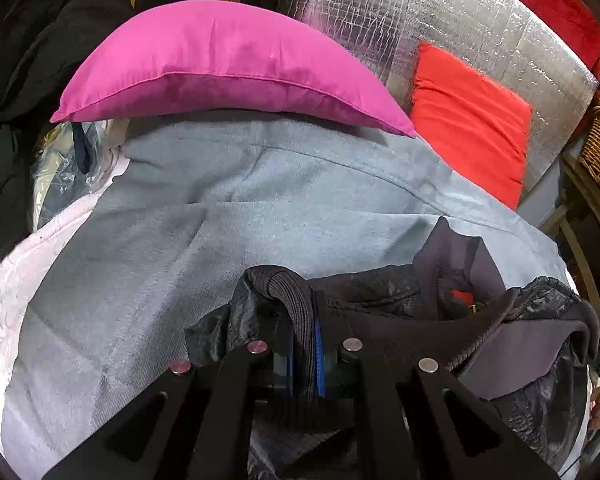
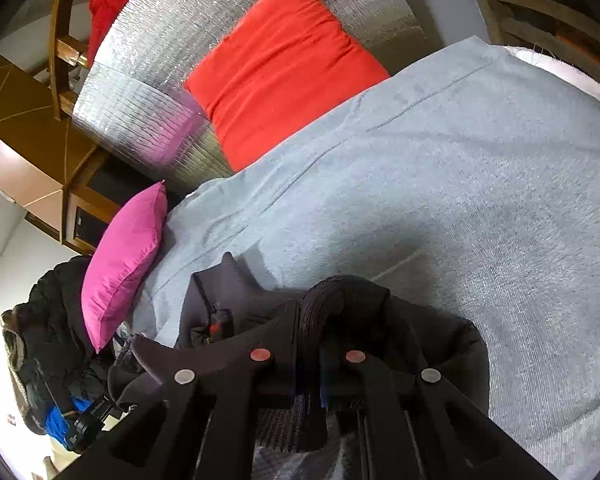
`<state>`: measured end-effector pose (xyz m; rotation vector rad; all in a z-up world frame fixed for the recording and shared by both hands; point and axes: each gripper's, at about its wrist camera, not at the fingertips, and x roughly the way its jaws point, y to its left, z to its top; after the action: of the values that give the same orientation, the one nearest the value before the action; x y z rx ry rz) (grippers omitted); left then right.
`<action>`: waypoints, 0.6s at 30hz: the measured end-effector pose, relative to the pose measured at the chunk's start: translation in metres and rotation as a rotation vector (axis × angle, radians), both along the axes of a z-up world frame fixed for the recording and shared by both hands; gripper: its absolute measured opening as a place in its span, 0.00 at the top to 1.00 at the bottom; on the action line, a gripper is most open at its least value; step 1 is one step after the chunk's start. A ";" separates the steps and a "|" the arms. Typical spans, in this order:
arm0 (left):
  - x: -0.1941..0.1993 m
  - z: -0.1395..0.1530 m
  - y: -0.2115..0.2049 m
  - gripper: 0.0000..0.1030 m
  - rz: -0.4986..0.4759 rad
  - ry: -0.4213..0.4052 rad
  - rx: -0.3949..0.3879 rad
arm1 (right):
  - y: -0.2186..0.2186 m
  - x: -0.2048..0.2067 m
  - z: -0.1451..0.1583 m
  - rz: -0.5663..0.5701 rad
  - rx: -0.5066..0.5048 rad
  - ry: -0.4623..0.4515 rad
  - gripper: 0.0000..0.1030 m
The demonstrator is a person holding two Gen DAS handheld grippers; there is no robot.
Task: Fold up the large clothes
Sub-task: 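Lay the folded waistband onto the collar with both tools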
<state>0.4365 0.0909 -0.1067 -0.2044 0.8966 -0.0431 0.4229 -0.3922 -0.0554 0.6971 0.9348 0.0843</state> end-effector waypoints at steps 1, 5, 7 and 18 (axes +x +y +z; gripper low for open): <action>0.001 -0.001 -0.001 0.92 0.000 0.002 0.003 | 0.000 0.001 -0.002 0.000 -0.001 0.006 0.93; 0.006 -0.007 -0.002 0.92 -0.001 0.014 0.014 | -0.001 0.004 -0.008 -0.002 -0.006 0.024 0.93; 0.008 -0.009 -0.002 0.92 0.001 0.021 0.014 | 0.000 0.005 -0.010 -0.003 -0.009 0.032 0.93; 0.018 -0.019 -0.005 0.92 0.005 0.045 0.034 | 0.000 0.011 -0.023 -0.006 -0.020 0.073 0.93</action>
<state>0.4542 0.0860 -0.1259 -0.1767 0.9413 -0.0191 0.4342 -0.3922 -0.0784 0.6879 1.0016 0.0439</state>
